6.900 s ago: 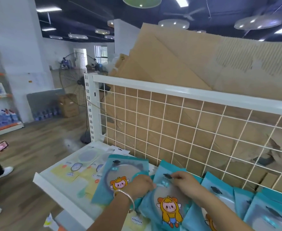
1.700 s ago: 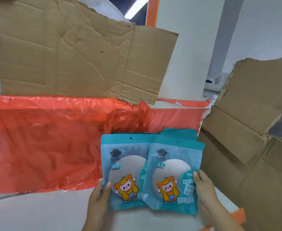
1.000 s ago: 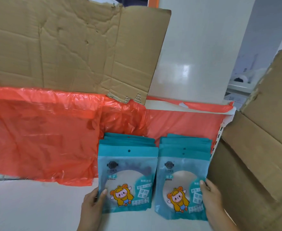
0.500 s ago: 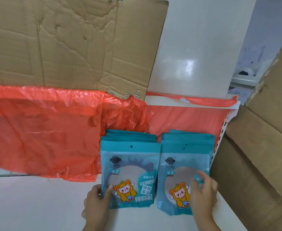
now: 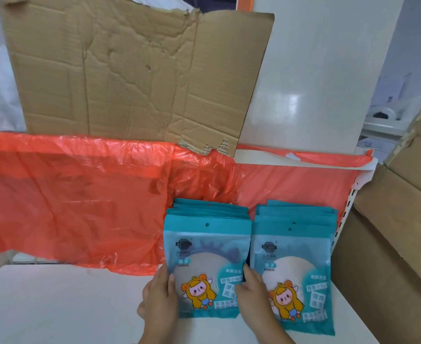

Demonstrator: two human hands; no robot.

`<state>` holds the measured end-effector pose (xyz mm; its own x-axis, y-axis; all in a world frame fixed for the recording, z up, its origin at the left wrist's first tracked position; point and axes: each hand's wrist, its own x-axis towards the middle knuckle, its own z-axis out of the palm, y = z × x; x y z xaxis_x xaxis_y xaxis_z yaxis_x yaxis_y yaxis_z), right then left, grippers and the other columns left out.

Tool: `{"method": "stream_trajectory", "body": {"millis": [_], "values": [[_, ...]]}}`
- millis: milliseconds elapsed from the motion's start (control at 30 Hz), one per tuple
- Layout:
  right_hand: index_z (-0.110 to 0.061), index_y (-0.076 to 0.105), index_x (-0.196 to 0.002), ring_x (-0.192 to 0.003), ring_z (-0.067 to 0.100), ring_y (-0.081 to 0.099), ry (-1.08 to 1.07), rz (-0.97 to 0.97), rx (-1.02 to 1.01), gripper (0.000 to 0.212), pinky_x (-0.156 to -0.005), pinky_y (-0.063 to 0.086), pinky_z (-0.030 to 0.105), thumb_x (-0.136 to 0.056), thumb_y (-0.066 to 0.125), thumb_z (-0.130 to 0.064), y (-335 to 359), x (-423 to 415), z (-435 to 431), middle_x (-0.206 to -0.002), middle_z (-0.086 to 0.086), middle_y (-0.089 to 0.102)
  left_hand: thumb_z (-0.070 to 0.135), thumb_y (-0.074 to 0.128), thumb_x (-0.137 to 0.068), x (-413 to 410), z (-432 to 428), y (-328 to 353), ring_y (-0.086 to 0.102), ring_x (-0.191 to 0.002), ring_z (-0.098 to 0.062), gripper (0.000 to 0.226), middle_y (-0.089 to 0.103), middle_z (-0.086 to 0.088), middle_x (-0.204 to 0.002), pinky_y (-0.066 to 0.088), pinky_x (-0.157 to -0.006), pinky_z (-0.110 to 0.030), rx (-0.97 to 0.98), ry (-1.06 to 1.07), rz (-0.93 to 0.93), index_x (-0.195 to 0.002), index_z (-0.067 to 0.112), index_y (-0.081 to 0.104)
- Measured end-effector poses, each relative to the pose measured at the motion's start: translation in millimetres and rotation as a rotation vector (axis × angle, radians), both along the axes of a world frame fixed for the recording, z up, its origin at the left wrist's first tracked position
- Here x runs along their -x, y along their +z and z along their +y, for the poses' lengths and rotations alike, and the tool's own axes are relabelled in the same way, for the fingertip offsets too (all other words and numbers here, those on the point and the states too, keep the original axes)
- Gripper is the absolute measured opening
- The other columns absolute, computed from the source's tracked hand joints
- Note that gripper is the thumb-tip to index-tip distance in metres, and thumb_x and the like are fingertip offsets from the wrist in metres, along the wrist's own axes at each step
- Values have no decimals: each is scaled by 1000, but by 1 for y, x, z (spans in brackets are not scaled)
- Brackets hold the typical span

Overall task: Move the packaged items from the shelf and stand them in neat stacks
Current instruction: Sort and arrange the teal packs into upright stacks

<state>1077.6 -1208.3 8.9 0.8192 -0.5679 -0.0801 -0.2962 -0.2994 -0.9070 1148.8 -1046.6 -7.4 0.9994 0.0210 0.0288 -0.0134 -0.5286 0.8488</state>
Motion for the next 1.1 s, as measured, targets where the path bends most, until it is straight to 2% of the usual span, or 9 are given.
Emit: {"method": "stream_trajectory", "body": {"millis": [100, 367, 533, 600, 700, 833, 933, 1000, 1100], "values": [[-14, 34, -145, -95, 13, 59, -17, -26, -68, 54, -65, 51, 18, -94, 38, 5, 0, -3, 4, -133, 5, 41, 30, 29, -101, -6, 2, 0, 45, -116, -24, 36, 57, 4, -111, 28, -97, -46, 50, -11, 24, -132, 41, 44], [-17, 29, -147, -111, 18, 56, -19, -12, -112, 59, -81, 57, 27, -94, 44, 2, 7, 2, 5, -139, 3, 39, 35, 29, -101, -10, 7, 0, 44, -122, -22, 39, 59, 5, -124, 28, -105, -47, 55, -37, 24, -137, 40, 43], [-19, 35, -144, -103, 15, 62, 8, -18, -171, 59, -69, 57, 22, -92, 45, 4, 7, 7, -1, -133, 3, 50, 38, 26, -101, -8, 9, 5, 39, -128, -26, 44, 52, -3, -133, 29, -106, -50, 65, -60, 61, -144, 35, 31], [-23, 36, -144, -102, 11, 61, 17, -50, -179, 61, -74, 57, 23, -91, 45, 6, 10, 12, -5, -128, 0, 55, 41, 26, -100, -6, 10, 8, 38, -129, -28, 47, 50, -7, -134, 29, -107, -50, 68, -58, 79, -146, 33, 28], [-25, 35, -144, -115, 7, 45, 39, -102, -67, 64, -92, 48, 24, -91, 44, 8, 17, 20, -8, -140, -6, 44, 44, 27, -99, -1, 11, 11, 39, -128, -28, 50, 52, -7, -133, 31, -106, -52, 78, -64, 70, -147, 32, 25], [-19, 38, -142, -118, 18, 47, 37, -111, -141, 60, -60, 51, 11, -91, 43, 11, 18, 24, -5, -142, -1, 40, 48, 28, -97, 3, 14, 11, 40, -128, -28, 53, 53, -6, -132, 33, -106, -54, 103, -67, 76, -147, 33, 26], [-15, 45, -136, -92, 7, 52, -70, -175, -164, 50, -52, 45, 14, -92, 43, 9, 22, 26, 2, -128, 3, 43, 48, 32, -96, 9, 19, 11, 36, -134, -28, 54, 44, -5, -143, 32, -108, -55, 151, -109, 90, -147, 31, 26], [-14, 49, -132, -86, 4, 49, -147, -237, -131, 45, -57, 41, 14, -92, 43, 7, 25, 28, 8, -126, 5, 41, 45, 36, -95, 17, 25, 17, 37, -134, -28, 56, 44, -6, -144, 34, -109, -52, 203, -130, 82, -147, 26, 27], [-16, 50, -131, -106, 16, 47, -269, -313, -91, 45, -81, 47, 25, -91, 49, 6, 27, 30, 23, -136, 5, 35, 24, 43, -98, 26, 39, 25, 35, -137, -25, 50, 40, -5, -147, 31, -112, -41, 268, -119, 60, -146, 17, 31]]}}
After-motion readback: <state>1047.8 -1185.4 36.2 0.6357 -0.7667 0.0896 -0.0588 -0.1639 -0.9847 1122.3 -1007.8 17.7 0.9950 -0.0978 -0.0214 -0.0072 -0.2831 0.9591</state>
